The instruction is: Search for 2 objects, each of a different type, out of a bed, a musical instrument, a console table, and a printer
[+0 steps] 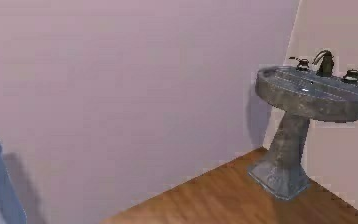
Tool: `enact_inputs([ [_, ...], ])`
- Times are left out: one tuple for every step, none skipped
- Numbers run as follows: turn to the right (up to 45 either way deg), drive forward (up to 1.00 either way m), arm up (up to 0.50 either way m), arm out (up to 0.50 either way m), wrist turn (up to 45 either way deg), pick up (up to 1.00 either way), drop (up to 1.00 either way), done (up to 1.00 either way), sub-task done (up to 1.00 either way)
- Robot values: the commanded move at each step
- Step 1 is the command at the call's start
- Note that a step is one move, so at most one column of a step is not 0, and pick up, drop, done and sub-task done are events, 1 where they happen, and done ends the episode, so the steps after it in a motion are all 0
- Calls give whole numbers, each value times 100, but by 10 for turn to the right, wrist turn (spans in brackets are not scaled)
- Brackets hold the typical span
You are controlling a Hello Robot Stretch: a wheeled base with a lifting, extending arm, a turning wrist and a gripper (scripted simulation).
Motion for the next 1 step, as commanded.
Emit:
enact_inputs([
  [-180,0,0,0,0,0,0,0,0],
])
